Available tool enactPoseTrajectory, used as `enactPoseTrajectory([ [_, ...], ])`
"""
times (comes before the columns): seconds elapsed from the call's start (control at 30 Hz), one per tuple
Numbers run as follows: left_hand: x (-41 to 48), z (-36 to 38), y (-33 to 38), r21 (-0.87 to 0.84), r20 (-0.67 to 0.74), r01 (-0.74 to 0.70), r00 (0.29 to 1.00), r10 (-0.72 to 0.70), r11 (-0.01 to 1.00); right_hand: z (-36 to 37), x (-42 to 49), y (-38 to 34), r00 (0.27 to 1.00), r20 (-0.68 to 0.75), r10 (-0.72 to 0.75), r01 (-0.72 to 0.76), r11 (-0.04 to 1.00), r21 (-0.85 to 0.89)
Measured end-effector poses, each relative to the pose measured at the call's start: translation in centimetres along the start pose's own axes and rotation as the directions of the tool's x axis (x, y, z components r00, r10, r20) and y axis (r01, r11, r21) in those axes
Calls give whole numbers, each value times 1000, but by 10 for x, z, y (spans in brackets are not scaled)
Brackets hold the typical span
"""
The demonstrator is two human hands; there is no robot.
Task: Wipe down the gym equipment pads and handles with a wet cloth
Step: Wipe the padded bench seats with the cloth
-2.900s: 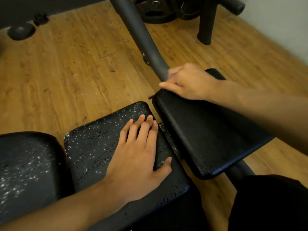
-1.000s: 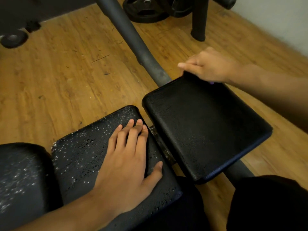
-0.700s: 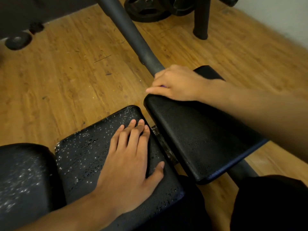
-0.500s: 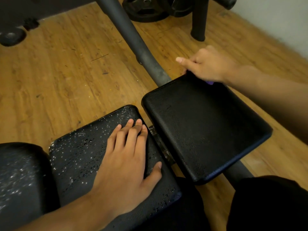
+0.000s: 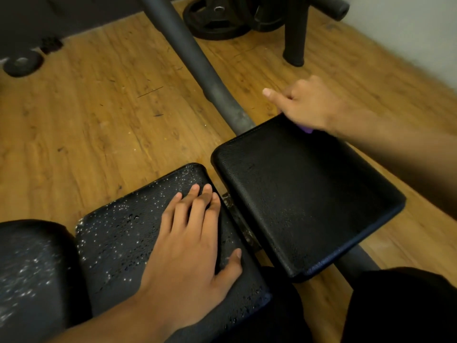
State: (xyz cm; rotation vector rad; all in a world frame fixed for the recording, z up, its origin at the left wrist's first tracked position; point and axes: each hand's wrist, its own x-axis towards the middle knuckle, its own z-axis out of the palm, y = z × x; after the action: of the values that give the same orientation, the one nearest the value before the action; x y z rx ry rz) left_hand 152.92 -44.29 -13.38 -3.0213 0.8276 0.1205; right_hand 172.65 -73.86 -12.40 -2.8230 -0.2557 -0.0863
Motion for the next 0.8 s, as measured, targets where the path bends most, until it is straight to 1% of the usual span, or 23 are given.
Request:
enactPoseTrajectory([
  [0.03, 0, 0, -1, 3, 4, 3, 1000, -3, 1000, 6, 0, -19, 999, 18, -50, 50, 999, -19],
  [0.07, 0, 0, -1, 4, 9, 4, 1000, -4, 1000, 14, -2, -40, 989, 25, -142, 144, 988, -57],
  [0.13, 0, -1, 0, 0, 8, 4, 1000, -4, 1000, 28, -14, -72, 941, 8, -337, 336, 934, -120],
  [0.2, 0, -1, 0, 5, 7, 0, 1000, 0, 1000, 22, -19, -58, 884, 47, -464, 465, 869, -166],
  [0.23, 0, 0, -1, 9, 15, -2, 1000, 2, 1000, 14, -16, -40, 878, 67, -474, 478, 863, -160],
  [0.27, 0, 0, -1, 10, 17, -2, 1000, 2, 1000, 6, -14, -23, 895, 71, -441, 447, 884, -139],
  [0.37, 0, 1, 0, 16, 5, 6, 1000, -6, 1000, 1, -6, 2, 966, 83, -246, 244, 969, 30],
  [0.4, 1, 1, 1, 14, 9, 4, 1000, -4, 1000, 6, -3, -2, 983, 80, -166, 164, 986, 39],
  [0.47, 2, 2, 1, 9, 7, 7, 1000, -7, 1000, 16, -1, -22, 998, 55, 6, -2, 997, -75],
  [0.5, 2, 2, 1, 12, 10, 11, 1000, -12, 1000, 18, -3, -36, 999, 25, 25, -22, 992, -127],
  [0.53, 2, 2, 1, 19, 16, 15, 1000, -16, 1000, 21, -6, -51, 1000, 3, -17, 17, 991, -136],
  [0.6, 2, 0, 2, 35, 22, 22, 1000, -22, 999, 32, -11, -86, 981, 5, -193, 192, 978, -82],
  [0.63, 2, 0, 2, 40, 21, 19, 1000, -20, 999, 37, -16, -104, 961, 16, -276, 276, 960, -36],
  [0.7, 2, 0, 3, 40, 8, 13, 1000, -13, 999, 39, -23, -125, 916, 52, -398, 395, 917, 57],
  [0.73, 2, 0, 3, 38, 2, 12, 1000, -12, 999, 37, -21, -122, 899, 83, -431, 425, 902, 75],
  [0.77, 2, 1, 3, 36, 0, 13, 1000, -13, 999, 32, -18, -114, 894, 129, -430, 422, 902, 86],
  [0.8, 2, 1, 3, 35, -1, 13, 1000, -13, 999, 25, -15, -104, 893, 205, -400, 386, 916, 105],
])
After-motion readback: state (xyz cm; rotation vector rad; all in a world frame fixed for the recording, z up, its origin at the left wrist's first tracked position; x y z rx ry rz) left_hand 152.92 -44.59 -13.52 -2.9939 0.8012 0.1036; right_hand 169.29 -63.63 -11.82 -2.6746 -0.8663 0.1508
